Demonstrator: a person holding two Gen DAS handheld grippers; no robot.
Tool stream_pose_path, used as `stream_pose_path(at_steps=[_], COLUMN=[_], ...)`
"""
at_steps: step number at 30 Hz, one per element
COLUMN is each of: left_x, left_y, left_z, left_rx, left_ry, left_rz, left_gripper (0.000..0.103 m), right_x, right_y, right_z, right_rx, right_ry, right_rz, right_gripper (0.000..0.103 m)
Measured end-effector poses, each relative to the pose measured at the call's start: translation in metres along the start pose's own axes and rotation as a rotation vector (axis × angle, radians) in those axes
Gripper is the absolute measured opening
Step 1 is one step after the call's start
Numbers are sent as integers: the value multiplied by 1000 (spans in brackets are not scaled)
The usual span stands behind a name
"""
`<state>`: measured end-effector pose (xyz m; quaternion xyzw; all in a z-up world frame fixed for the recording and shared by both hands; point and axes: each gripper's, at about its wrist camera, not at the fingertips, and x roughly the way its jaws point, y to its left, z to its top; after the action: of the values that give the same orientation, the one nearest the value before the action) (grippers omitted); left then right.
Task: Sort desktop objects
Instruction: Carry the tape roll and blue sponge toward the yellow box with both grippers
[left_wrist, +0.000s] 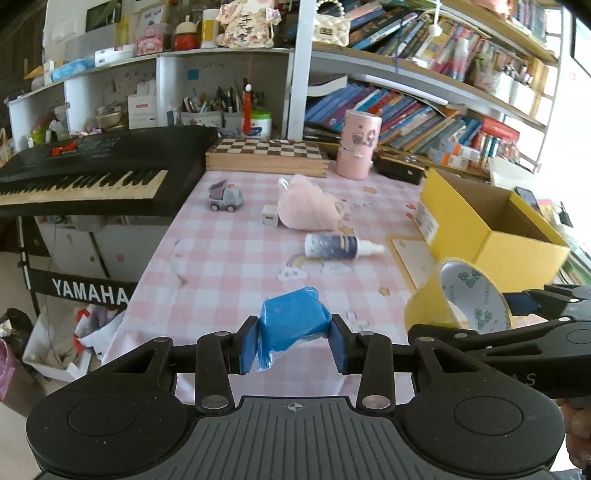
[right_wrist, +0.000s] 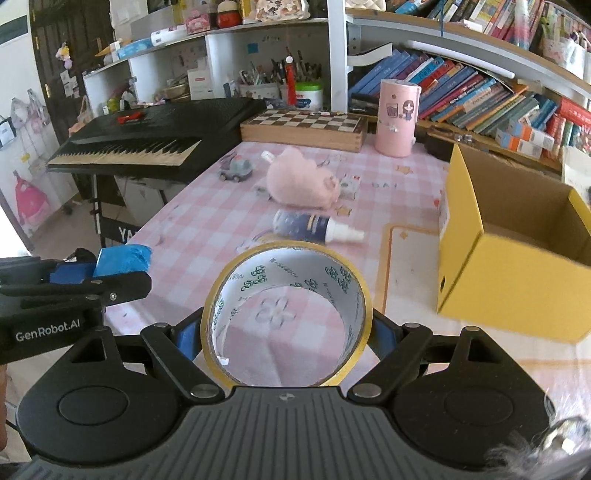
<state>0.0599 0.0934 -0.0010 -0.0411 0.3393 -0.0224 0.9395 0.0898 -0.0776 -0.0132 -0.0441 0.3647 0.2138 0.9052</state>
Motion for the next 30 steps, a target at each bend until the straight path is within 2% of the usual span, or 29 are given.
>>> stream_pose_path(at_steps=[9,20,30], left_x=[-26,-28,-28], left_y=[-8,-35,-55], left_z=[-17,-24,-28], left_rx=[36,116,170], left_ry=[-21,-10,-2], left_rz=[-50,-165,-225], left_gripper=[38,38,38], right_x=[-33,-60,-76], right_y=[10,-5,-24], right_z=[-29,-50,-69], right_rx=[40,122,216], right_ry=[-7,-5,4], right_rz=[-39,-128,-186], right_gripper=[85,85,85])
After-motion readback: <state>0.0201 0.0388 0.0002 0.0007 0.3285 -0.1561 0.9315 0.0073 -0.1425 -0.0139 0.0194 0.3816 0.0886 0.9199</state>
